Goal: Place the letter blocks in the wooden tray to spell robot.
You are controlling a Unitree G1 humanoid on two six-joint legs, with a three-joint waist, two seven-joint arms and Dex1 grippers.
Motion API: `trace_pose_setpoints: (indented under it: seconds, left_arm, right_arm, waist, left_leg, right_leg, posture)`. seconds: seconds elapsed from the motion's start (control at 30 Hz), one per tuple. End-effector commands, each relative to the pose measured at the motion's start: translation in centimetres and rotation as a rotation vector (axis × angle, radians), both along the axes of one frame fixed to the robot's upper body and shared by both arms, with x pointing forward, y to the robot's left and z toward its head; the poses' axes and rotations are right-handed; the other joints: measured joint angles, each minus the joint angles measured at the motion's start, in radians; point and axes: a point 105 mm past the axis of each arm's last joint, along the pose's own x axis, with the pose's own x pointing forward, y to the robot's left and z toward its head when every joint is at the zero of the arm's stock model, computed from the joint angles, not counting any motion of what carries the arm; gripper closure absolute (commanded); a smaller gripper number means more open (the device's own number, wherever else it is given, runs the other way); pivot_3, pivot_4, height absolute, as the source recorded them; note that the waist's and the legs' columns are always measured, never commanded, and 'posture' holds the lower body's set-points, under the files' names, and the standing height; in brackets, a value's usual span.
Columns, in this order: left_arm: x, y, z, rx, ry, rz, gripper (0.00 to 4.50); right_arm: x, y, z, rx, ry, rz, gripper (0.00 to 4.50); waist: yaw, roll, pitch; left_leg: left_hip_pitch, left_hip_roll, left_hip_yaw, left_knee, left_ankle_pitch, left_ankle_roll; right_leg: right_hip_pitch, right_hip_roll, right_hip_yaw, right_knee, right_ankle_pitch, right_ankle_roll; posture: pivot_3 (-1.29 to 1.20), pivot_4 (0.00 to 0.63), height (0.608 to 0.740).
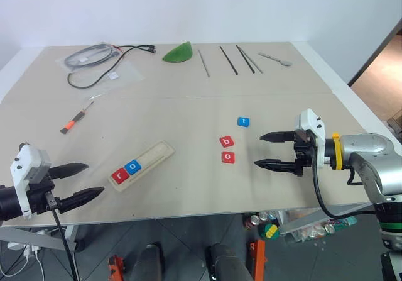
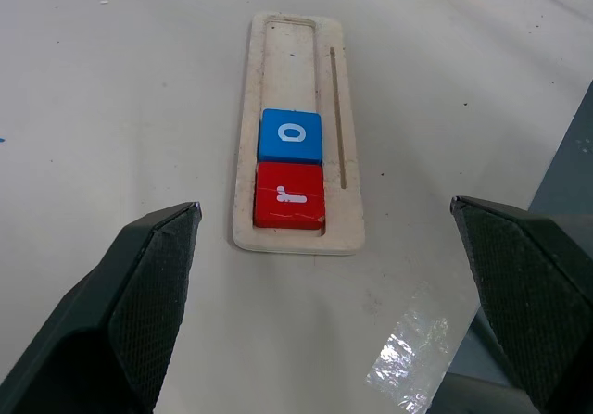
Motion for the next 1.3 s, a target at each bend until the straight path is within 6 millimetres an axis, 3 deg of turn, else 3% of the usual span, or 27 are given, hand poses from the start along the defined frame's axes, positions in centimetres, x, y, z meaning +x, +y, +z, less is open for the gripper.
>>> trace_pose_setpoints:
  seconds: [0.03,0.17,0.3,0.47,0.87,1.3]
  left_arm:
    - [0.5,-0.1,0.2,0.036,-0.027,-0.007,0.00]
    - [0.7,-0.9,-1.3,0.112,0.024,-0.049,0.00]
    - [1.2,-1.6,-2.8,0.100,0.050,-0.056,0.00]
    - [2.1,-3.4,-3.0,0.062,0.031,-0.095,0.00]
    - [3.3,-2.5,-3.3,0.108,0.015,-0.071,0.00]
    - [4.5,-2.5,-6.2,0.150,0.077,-0.081,0.00]
  right_arm:
    - [-0.2,0.2,1.3,0.002,-0.049,0.017,0.02]
    - [-0.5,0.8,1.9,-0.002,-0.064,0.048,0.02]
    - [-2.0,3.1,3.2,0.034,-0.072,0.160,0.02]
    - [-3.2,4.9,3.4,0.030,-0.083,0.235,0.02]
    - [-3.4,4.6,3.1,0.034,-0.079,0.211,0.02]
    - [-3.9,4.6,3.4,0.040,-0.096,0.200,0.02]
  waist:
    - [0.000,0.000,0.000]
    - [0.000,0.000,0.000]
    - [0.000,0.000,0.000]
    - [0.001,0.000,0.000]
    - [0.001,0.000,0.000]
    - [0.002,0.000,-0.001]
  left_leg:
    - [0.000,0.000,0.000,0.000,0.000,0.000]
    - [0.000,0.000,0.000,0.000,0.000,0.000]
    - [0.000,0.000,0.000,0.000,0.000,0.000]
    - [0.000,0.000,0.000,0.000,0.000,0.000]
    - [0.000,0.000,0.000,0.001,0.000,0.000]
    - [0.001,0.000,0.000,0.001,0.000,0.001]
  right_leg:
    - [0.000,0.000,0.000,0.000,0.000,0.000]
    - [0.000,0.000,0.000,0.000,0.000,0.000]
    - [0.000,0.000,0.000,0.000,0.000,0.001]
    - [0.000,0.001,0.000,0.001,0.000,0.001]
    - [0.001,0.001,0.000,0.001,0.001,0.001]
    - [0.003,0.000,0.000,0.001,0.002,0.002]
  posture:
    - [0.00,0.150,0.740]
    - [0.00,0.150,0.740]
    - [0.00,0.150,0.740]
    - [0.00,0.150,0.740]
    - [0.00,0.150,0.740]
    - [0.00,0.150,0.740]
